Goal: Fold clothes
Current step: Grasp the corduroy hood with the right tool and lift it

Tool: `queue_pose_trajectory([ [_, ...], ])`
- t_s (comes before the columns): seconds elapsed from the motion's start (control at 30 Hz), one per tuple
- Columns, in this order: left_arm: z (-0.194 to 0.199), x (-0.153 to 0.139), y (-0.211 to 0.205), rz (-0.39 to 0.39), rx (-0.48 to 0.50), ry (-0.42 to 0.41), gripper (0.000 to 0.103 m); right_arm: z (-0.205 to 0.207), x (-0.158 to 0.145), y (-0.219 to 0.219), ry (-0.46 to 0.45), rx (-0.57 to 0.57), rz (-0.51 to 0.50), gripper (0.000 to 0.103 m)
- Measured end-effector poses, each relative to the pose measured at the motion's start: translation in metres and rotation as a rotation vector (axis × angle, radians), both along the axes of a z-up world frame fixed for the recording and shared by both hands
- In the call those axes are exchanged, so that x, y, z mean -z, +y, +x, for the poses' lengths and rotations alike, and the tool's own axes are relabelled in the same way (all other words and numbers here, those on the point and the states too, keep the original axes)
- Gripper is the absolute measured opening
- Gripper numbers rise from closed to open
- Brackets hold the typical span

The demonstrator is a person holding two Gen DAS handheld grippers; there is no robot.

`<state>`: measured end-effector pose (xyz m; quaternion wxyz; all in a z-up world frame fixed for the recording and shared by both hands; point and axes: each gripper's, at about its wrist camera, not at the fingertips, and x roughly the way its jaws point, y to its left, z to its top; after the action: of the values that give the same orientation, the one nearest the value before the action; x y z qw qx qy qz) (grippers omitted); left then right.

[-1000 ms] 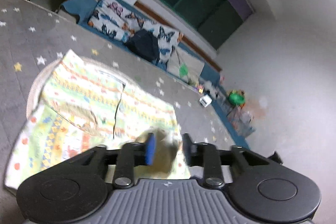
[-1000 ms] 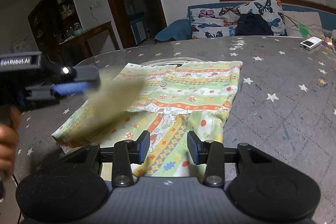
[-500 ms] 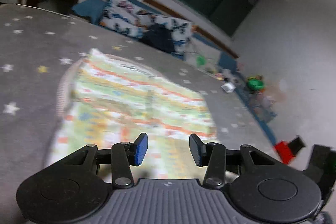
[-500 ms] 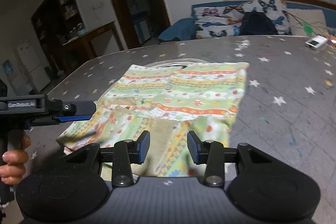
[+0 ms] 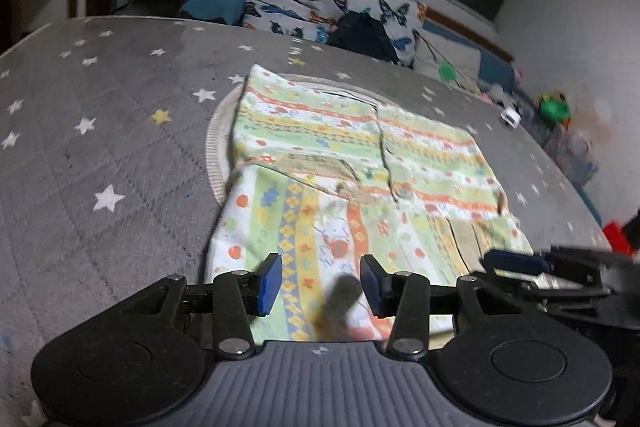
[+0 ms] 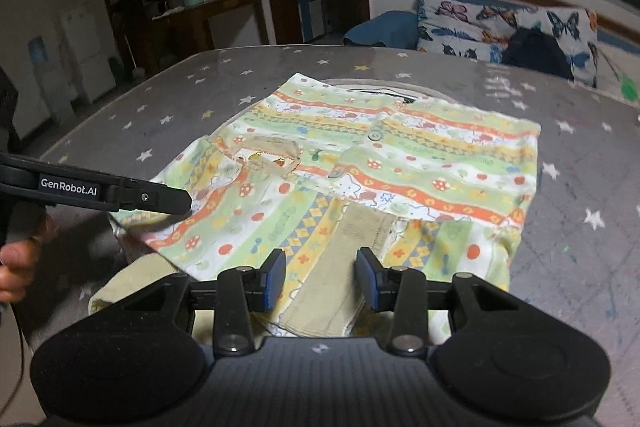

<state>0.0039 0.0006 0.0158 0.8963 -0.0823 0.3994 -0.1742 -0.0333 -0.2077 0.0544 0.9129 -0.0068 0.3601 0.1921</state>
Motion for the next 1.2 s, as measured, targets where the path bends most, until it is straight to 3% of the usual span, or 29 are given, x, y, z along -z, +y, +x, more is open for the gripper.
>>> queue_pose_trajectory([
  [0.17, -0.015, -0.009, -0.011, 0.072, 0.045, 0.0, 0.05, -0.004, 0.005, 0.008, 0.004, -0.032, -0.061, 0.042],
  [0.27, -0.023, -0.012, -0.017, 0.113, 0.052, 0.01, 0.058, -0.008, 0.008, 0.007, 0.007, -0.038, -0.094, 0.046],
  [0.33, -0.028, -0.014, -0.019, 0.124, 0.057, 0.013, 0.063, -0.01, 0.006, 0.005, 0.003, -0.04, -0.096, 0.046],
  [0.57, -0.044, -0.018, -0.025, 0.117, 0.098, 0.047, 0.063, -0.019, 0.006, 0.002, 0.005, -0.066, -0.125, 0.051],
  [0.87, -0.06, -0.021, -0.032, 0.079, 0.168, 0.114, 0.044, -0.042, -0.006, -0.008, -0.012, -0.087, -0.161, 0.051],
  [1.0, -0.06, -0.018, -0.035, 0.062, 0.189, 0.157, 0.041, -0.053, -0.007, -0.01, -0.012, -0.123, -0.197, 0.052],
  [1.2, -0.057, -0.017, -0.035, 0.043, 0.203, 0.179, 0.026, -0.067, -0.007, -0.008, -0.018, -0.188, -0.249, 0.052],
])
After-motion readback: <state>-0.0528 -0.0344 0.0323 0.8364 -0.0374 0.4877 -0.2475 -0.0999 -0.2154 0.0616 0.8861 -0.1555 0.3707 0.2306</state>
